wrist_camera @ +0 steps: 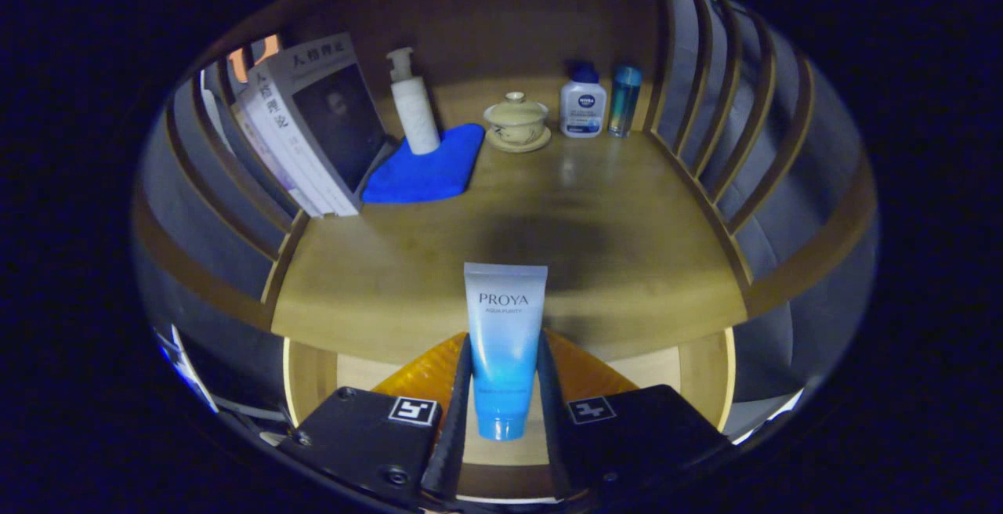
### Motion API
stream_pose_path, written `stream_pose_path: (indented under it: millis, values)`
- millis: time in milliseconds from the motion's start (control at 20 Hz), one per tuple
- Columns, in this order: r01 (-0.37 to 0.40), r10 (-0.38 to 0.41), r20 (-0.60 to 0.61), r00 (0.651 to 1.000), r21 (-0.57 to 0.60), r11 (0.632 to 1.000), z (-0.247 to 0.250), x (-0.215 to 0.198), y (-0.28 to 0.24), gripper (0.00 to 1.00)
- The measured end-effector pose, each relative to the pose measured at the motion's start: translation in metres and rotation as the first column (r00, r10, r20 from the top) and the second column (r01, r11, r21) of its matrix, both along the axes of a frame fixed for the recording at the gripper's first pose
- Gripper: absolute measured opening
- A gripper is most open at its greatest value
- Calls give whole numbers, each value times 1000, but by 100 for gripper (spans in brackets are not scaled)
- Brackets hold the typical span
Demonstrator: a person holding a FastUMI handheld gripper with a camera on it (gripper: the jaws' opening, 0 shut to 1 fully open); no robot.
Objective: Pull open the drawer, take out the items inside it, and place them on the countertop above the cabinet.
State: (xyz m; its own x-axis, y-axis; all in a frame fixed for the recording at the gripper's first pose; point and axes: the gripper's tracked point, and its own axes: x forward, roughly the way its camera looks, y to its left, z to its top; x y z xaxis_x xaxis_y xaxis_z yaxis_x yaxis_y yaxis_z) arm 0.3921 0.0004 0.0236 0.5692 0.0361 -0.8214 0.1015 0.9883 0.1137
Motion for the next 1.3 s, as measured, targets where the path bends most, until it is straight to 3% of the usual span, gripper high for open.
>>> stream_pose_path:
  millis: [500,750,950,1050,1150,1300]
  values:
    - [-3,1,-16,1000,-121,993,-19,49,-21,48]
    - [30,-29,15,999,-55,998,-31,59,-20,54]
    - [85,-87,106,991,16,996,-14,49,-18,63]
    - [92,-100,155,983,58,994,-3,33,-13,63]
    - [66,-86,186,979,111,992,7,11,-4,65]
    - [15,-36,276,960,76,997,27,-23,-2,65]
